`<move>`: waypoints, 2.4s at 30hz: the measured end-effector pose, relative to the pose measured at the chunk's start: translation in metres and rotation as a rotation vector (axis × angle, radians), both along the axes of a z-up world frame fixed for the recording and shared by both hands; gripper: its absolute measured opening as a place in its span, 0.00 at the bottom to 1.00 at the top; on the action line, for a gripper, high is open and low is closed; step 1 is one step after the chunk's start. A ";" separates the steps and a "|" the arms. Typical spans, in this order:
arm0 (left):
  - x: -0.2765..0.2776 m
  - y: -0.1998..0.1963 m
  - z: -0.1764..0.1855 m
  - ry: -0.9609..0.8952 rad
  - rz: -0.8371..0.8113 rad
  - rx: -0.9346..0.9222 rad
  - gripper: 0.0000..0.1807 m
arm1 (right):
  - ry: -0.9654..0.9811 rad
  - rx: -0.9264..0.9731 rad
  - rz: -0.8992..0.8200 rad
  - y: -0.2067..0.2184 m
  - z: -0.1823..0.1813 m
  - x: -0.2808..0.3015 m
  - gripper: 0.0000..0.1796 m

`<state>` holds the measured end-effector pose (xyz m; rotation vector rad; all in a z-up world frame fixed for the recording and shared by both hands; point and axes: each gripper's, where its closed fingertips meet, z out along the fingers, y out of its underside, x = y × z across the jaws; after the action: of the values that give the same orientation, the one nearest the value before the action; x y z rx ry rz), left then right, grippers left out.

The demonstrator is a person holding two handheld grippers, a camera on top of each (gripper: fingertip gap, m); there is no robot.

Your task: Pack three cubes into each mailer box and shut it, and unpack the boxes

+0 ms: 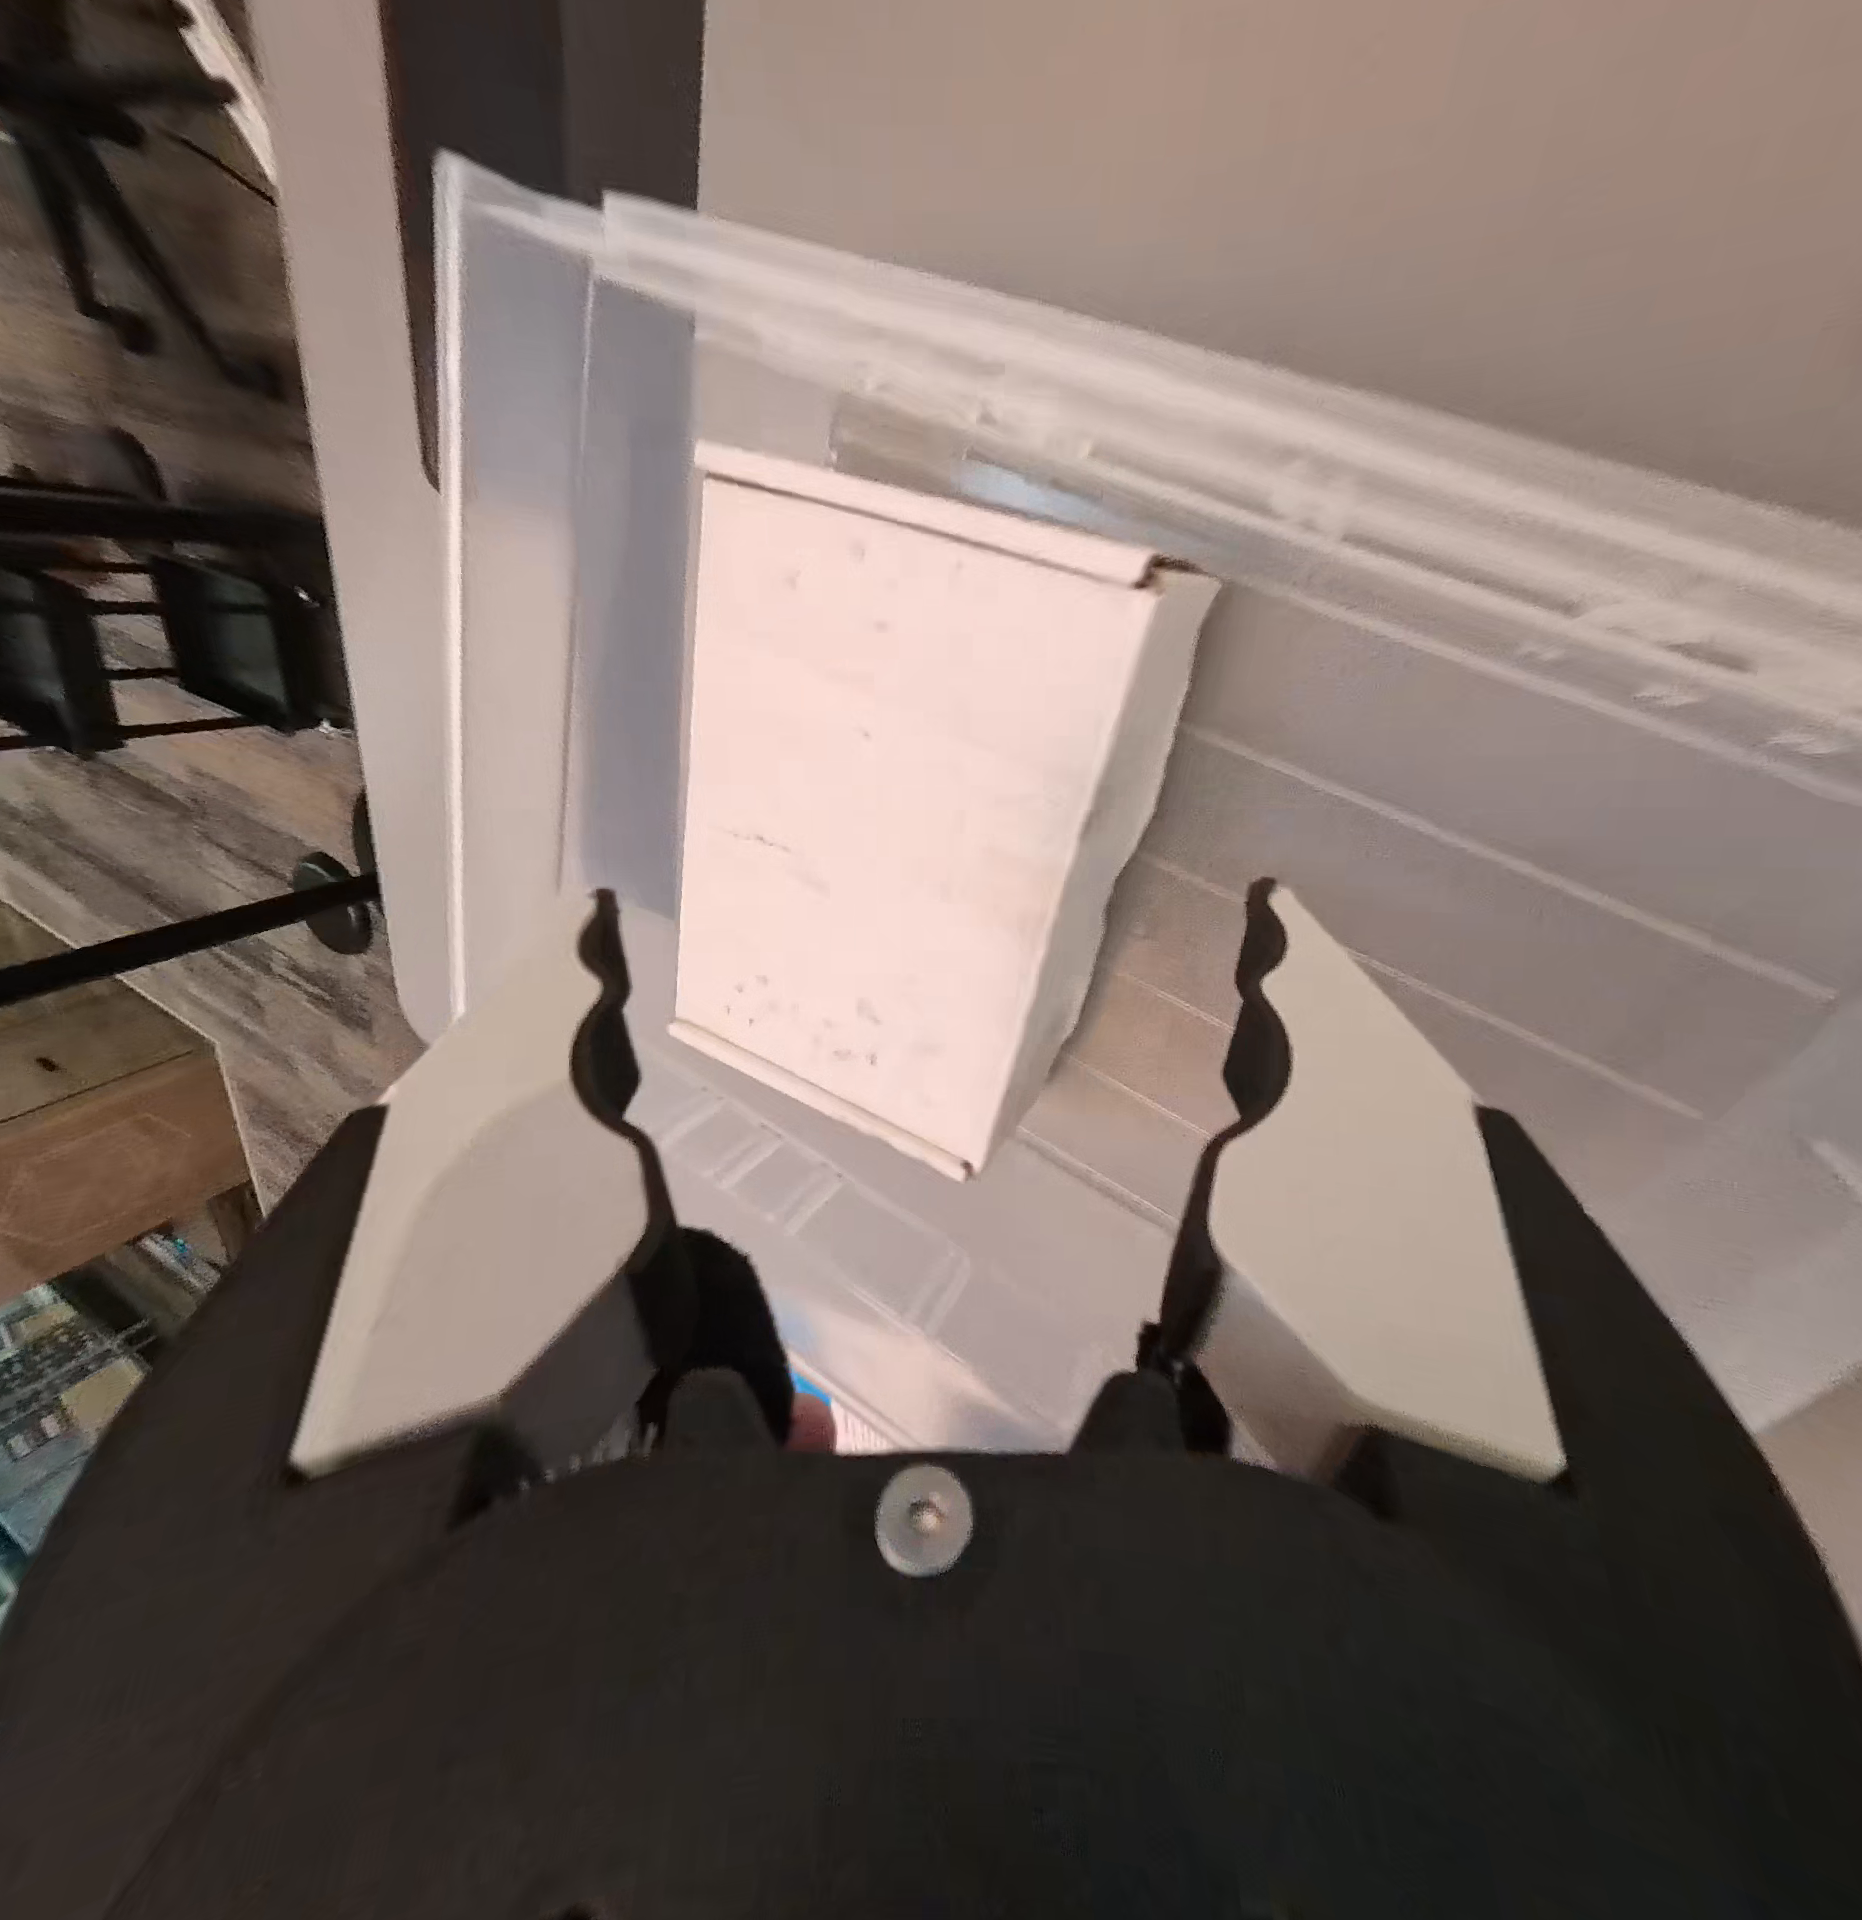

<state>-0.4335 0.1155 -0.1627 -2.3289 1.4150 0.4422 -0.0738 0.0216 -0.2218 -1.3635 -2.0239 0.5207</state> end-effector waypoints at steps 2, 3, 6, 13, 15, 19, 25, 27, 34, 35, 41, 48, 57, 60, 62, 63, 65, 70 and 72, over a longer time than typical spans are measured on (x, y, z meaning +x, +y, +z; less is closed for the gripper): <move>-0.007 0.012 -0.011 0.009 -0.003 -0.032 0.71 | -0.022 0.013 -0.005 0.004 -0.008 0.004 0.40; -0.010 0.017 -0.015 0.019 -0.014 -0.041 0.72 | -0.024 0.005 -0.009 0.005 -0.010 0.005 0.39; -0.017 0.027 -0.033 0.011 -0.017 -0.092 0.75 | -0.010 -0.019 -0.008 0.006 -0.011 0.007 0.37; -0.028 0.031 -0.065 -0.011 0.017 -0.251 0.76 | -0.006 -0.034 0.007 0.003 -0.012 0.008 0.36; -0.030 0.026 -0.076 -0.003 0.033 -0.314 0.79 | -0.002 -0.045 0.010 0.002 -0.012 0.008 0.35; -0.034 0.035 -0.079 0.050 0.014 -0.284 0.78 | 0.004 -0.060 0.017 0.000 -0.013 0.007 0.34; -0.032 0.032 -0.077 0.030 0.029 -0.283 0.76 | 0.009 -0.069 0.029 -0.003 -0.013 0.006 0.32; -0.029 0.028 -0.076 0.006 0.037 -0.286 0.76 | 0.010 -0.074 0.028 -0.002 -0.013 0.006 0.32; -0.031 0.013 -0.054 -0.040 0.058 -0.224 0.75 | 0.010 -0.072 0.031 -0.002 -0.013 0.006 0.32; -0.030 0.012 -0.048 -0.050 0.059 -0.207 0.75 | 0.009 -0.071 0.031 -0.002 -0.013 0.007 0.32; -0.026 0.006 -0.002 -0.129 0.074 -0.103 0.75 | 0.011 -0.069 0.025 -0.001 -0.013 0.007 0.32; -0.004 -0.014 0.055 -0.152 0.035 -0.018 0.75 | 0.025 -0.055 0.001 0.006 -0.009 0.010 0.33; 0.138 -0.044 0.098 -0.164 -0.231 -0.116 0.75 | 0.160 0.079 -0.090 0.029 0.024 0.010 0.40; 0.192 -0.049 0.080 -0.144 -0.325 -0.210 0.75 | 0.285 0.241 -0.125 0.040 0.054 0.007 0.44; 0.226 -0.053 0.063 -0.151 -0.381 -0.277 0.74 | 0.374 0.410 -0.120 0.041 0.079 0.006 0.45; 0.240 -0.055 0.053 -0.155 -0.403 -0.308 0.74 | 0.398 0.479 -0.105 0.038 0.087 0.006 0.47; 0.263 -0.061 0.031 -0.141 -0.446 -0.366 0.74 | 0.426 0.597 -0.077 0.033 0.097 0.006 0.49; 0.306 -0.078 -0.007 -0.142 -0.523 -0.479 0.74 | 0.384 0.749 0.000 0.021 0.090 0.002 0.52; 0.317 -0.084 -0.016 -0.158 -0.537 -0.519 0.74 | 0.385 0.746 0.025 0.015 0.087 0.000 0.50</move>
<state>-0.1169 0.0319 -0.1786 -2.1274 2.1654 -0.2904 -0.0737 0.0364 -0.1351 -0.7168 -1.6585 0.0065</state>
